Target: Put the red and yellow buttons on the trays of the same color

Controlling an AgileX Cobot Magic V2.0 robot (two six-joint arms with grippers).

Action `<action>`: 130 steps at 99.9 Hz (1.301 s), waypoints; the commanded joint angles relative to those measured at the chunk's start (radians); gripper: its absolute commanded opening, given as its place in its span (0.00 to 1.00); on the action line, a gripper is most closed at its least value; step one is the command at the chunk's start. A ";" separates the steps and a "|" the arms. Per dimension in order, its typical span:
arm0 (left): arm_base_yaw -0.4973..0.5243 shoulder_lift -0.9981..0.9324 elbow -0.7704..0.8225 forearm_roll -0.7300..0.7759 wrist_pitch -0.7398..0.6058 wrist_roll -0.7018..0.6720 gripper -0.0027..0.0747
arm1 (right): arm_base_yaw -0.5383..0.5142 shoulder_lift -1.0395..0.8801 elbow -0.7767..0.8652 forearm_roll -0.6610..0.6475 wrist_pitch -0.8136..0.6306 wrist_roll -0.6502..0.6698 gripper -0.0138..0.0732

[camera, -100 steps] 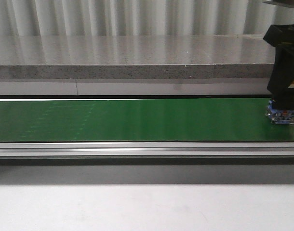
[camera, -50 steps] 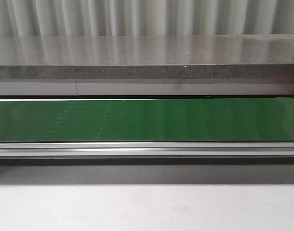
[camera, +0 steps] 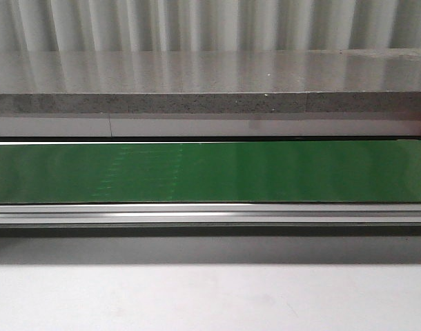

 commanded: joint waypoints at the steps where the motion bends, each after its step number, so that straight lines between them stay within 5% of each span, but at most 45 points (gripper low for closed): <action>1: -0.009 0.005 -0.026 -0.022 -0.066 -0.001 0.01 | -0.047 -0.009 -0.021 0.001 -0.073 0.006 0.34; 47: -0.009 0.005 -0.026 -0.022 -0.066 -0.001 0.01 | -0.063 0.206 -0.021 0.128 -0.256 0.016 0.34; 104: -0.009 0.005 -0.026 -0.022 -0.066 -0.001 0.01 | -0.030 0.373 -0.021 0.138 -0.349 0.016 0.35; 130: -0.009 0.005 -0.026 -0.022 -0.066 -0.001 0.01 | -0.023 0.373 -0.021 0.138 -0.354 0.016 0.83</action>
